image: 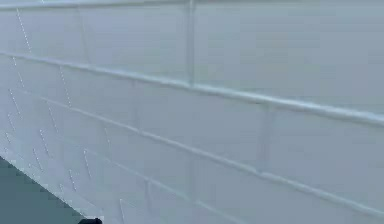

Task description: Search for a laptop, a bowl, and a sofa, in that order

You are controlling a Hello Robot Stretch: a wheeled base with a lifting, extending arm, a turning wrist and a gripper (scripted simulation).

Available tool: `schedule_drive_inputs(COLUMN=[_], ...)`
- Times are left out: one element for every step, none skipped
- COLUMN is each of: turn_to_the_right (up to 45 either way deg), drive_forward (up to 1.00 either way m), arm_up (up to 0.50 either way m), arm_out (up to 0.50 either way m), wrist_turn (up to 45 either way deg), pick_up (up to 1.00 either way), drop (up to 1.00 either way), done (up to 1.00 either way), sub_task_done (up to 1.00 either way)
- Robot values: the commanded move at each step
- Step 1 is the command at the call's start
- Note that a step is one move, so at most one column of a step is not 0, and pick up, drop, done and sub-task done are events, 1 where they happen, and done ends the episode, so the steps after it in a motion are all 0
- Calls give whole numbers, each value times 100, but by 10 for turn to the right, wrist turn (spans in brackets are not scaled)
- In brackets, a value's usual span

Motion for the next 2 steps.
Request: schedule_drive_inputs(turn_to_the_right=[-450, -450], drive_forward=[0, 0], arm_up=[0, 0], arm_out=[0, 0], wrist_turn=[0, 0], pick_up=[0, 0], drop=[0, 0], done=[0, 0], sub_task_done=[0, 0])
